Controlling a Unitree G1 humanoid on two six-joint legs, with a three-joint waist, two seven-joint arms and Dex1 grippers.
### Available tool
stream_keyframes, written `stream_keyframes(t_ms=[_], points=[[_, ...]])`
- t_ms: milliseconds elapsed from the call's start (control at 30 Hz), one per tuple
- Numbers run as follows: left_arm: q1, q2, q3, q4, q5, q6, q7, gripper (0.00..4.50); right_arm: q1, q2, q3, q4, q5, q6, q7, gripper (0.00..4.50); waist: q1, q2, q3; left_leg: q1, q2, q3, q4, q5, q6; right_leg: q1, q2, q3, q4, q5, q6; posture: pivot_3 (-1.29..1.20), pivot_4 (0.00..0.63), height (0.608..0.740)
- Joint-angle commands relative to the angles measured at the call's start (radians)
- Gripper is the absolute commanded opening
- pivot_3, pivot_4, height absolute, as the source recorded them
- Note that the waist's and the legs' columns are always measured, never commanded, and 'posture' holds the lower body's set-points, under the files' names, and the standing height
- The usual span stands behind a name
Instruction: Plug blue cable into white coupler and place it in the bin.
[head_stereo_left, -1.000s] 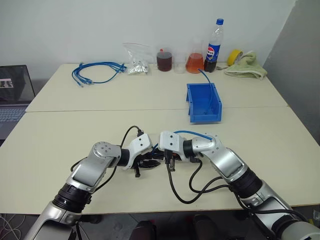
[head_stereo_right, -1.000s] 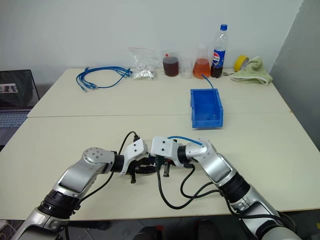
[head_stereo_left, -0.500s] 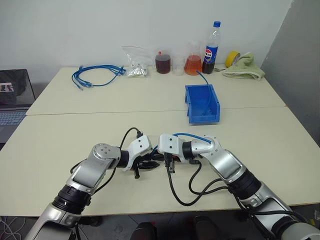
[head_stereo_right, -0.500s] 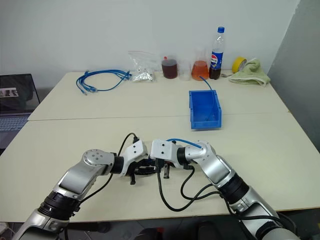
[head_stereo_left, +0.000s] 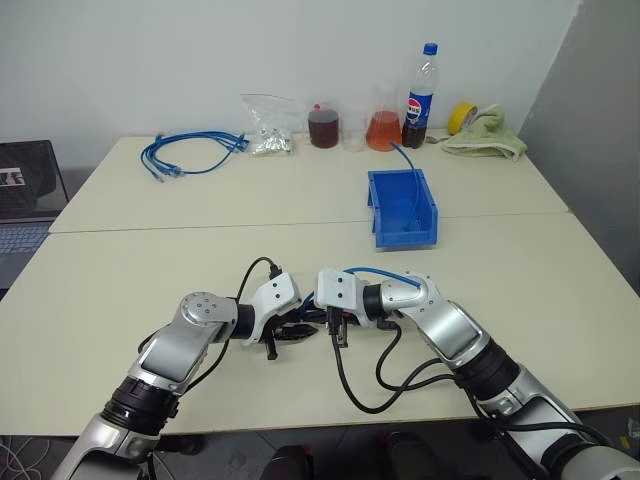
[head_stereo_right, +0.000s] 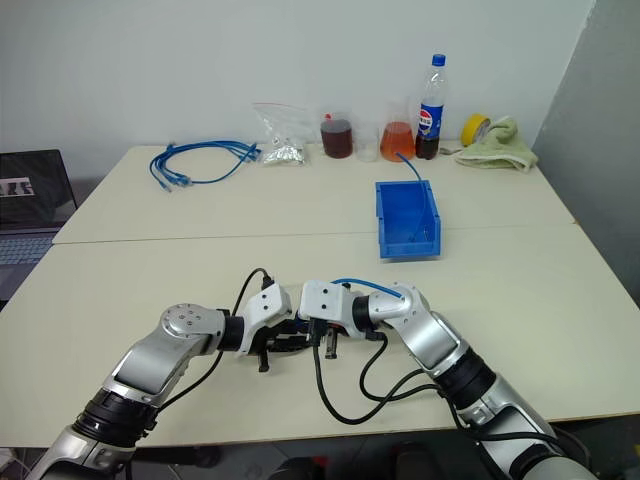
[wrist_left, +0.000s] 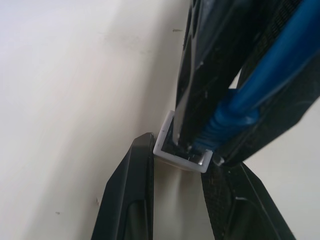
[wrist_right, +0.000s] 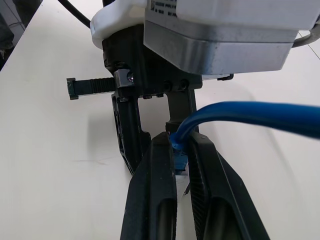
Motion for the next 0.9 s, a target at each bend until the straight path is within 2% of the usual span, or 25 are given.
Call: stream_keyframes(t_ms=[33, 433, 733, 900], points=[[0.021, 0.010, 0.001, -0.008, -0.022, 0.010, -0.021, 0.96, 0.083, -0.027, 0.139, 0.167, -0.069, 0.053, 0.053, 0.07, -0.001, 0.000, -0.001, 0.000, 0.000, 0.000, 0.000, 0.000, 0.000, 0.000, 0.000, 0.000, 0.000, 0.000, 0.000, 0.00, 0.150, 0.740], [0.017, 0.007, 0.004, 0.002, -0.022, 0.004, -0.020, 0.96, 0.072, -0.021, 0.179, 0.232, -0.110, 0.019, 0.076, 0.07, -0.001, 0.000, -0.007, 0.002, 0.001, 0.000, -0.004, 0.000, 0.000, 0.000, 0.001, 0.001, 0.000, -0.001, -0.001, 0.00, 0.150, 0.740], [0.039, 0.012, 0.057, 0.007, -0.050, -0.033, -0.020, 0.96, 0.055, -0.007, 0.066, 0.166, -0.030, 0.063, 0.066, 0.07, -0.001, 0.000, -0.006, 0.016, 0.002, 0.000, -0.013, 0.000, 0.000, 0.011, 0.002, 0.001, -0.003, -0.007, 0.000, 0.00, 0.150, 0.740], [0.069, 0.038, 0.085, 0.014, -0.072, -0.072, -0.037, 0.96, 0.044, 0.000, 0.015, 0.129, 0.019, 0.101, 0.060, 0.07, -0.002, -0.003, 0.000, 0.015, 0.003, -0.001, -0.014, -0.001, -0.001, 0.010, 0.002, 0.000, -0.003, -0.008, -0.003, 0.00, 0.150, 0.740]])
